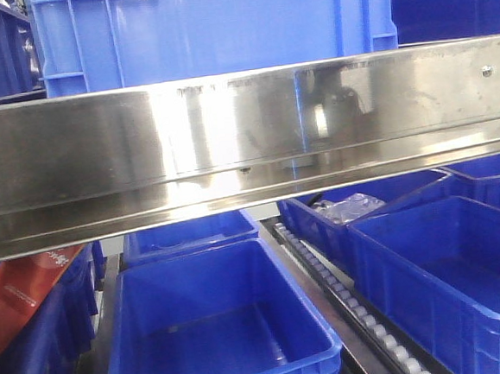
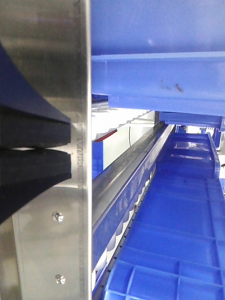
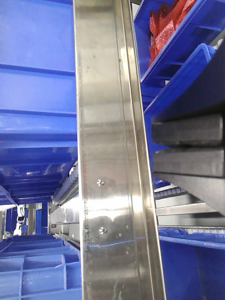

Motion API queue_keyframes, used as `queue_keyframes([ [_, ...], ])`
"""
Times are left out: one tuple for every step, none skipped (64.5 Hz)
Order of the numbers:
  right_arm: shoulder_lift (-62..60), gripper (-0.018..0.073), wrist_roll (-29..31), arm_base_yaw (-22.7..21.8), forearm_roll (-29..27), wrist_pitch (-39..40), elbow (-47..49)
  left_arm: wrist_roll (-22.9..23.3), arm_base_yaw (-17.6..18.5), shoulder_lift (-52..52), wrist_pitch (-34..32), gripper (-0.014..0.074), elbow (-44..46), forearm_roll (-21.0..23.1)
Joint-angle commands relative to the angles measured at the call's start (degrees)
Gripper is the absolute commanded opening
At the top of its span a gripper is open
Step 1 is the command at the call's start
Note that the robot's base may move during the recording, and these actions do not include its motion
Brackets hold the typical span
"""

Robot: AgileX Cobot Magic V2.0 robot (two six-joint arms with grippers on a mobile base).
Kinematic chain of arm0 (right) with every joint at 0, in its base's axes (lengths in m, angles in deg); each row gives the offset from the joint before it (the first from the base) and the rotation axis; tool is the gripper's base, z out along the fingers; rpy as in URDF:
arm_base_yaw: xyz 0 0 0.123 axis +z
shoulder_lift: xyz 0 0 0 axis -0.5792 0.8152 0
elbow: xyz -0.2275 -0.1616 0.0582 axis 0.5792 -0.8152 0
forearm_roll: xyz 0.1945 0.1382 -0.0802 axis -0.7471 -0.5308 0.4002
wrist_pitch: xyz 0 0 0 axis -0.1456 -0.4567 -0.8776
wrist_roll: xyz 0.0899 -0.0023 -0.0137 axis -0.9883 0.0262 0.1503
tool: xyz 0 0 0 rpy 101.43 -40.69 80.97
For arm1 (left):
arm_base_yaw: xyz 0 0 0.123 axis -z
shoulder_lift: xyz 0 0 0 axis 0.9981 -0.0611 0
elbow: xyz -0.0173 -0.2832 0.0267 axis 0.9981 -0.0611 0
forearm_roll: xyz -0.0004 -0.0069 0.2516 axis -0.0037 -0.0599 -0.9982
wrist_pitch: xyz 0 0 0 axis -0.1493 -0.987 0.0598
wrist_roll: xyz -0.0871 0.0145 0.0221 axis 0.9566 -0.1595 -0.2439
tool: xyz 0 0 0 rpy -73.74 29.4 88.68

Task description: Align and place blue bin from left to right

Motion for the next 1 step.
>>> queue_keyframes([
  [-0.3,-0.0088,0.6,-0.3,0.3,1.5,0.0,0.0,-0.1,0.3,-0.9,0.0004,0.1,0.3],
])
